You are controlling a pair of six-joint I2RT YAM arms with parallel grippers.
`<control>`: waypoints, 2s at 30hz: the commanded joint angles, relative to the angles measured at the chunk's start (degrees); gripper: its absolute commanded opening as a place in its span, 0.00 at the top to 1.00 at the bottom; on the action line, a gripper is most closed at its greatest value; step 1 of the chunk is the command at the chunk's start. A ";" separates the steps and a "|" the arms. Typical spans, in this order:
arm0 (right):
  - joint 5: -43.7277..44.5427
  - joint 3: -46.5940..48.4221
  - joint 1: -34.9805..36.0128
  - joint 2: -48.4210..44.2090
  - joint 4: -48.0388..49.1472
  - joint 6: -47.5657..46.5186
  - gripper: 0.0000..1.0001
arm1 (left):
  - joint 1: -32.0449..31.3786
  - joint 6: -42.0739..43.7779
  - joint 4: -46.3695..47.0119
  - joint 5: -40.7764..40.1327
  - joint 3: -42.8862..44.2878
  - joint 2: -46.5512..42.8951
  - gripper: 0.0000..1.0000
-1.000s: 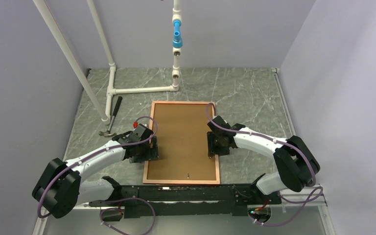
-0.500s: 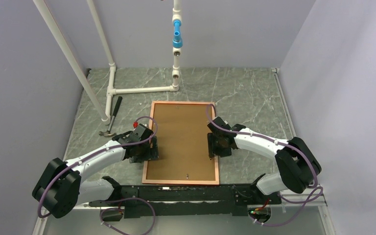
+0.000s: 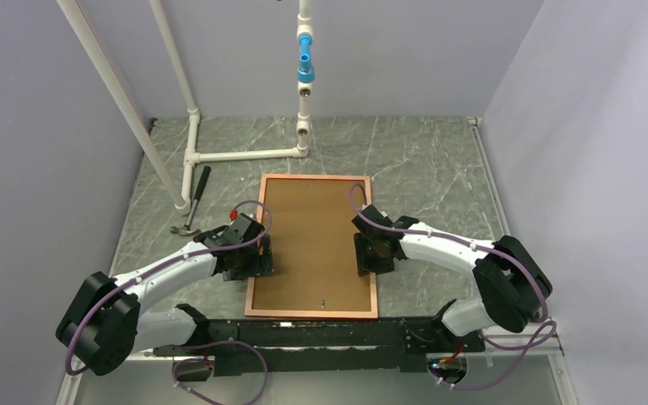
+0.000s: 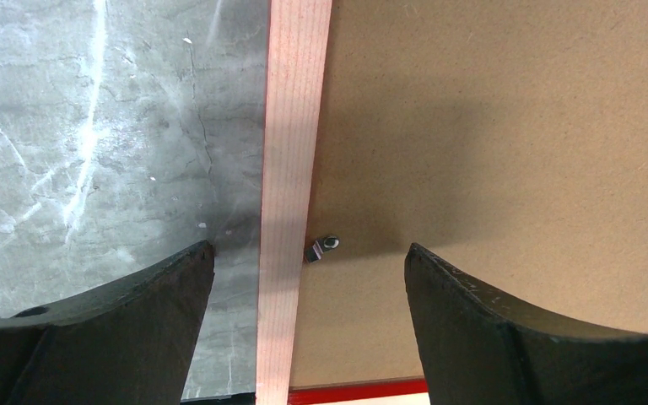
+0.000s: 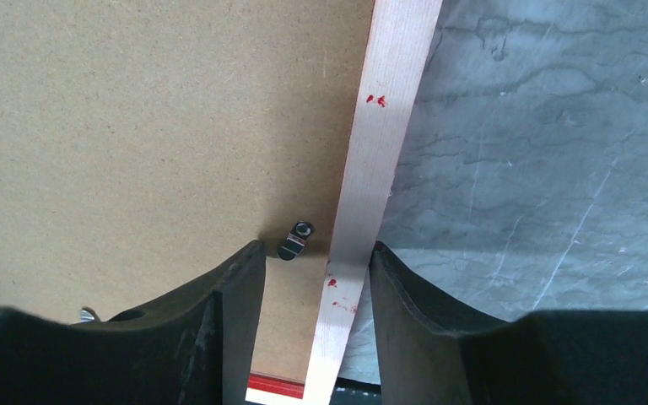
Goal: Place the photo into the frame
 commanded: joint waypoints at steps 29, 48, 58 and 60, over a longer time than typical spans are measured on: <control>8.48 3.06 0.30 0.28 -8.09 -1.75 1.00 | 0.23 0.84 2.51 1.63 -1.53 1.95 0.13; -5.84 4.16 -7.66 -4.64 1.30 -5.26 0.27 | 0.27 2.13 3.33 2.01 -0.60 3.24 0.12; -16.84 5.47 -18.69 1.27 8.12 -8.47 0.08 | 3.82 5.05 4.71 3.62 5.75 10.17 0.10; -17.36 6.62 -18.85 3.44 8.85 -8.77 0.08 | 4.99 5.87 5.42 4.37 6.97 11.65 0.10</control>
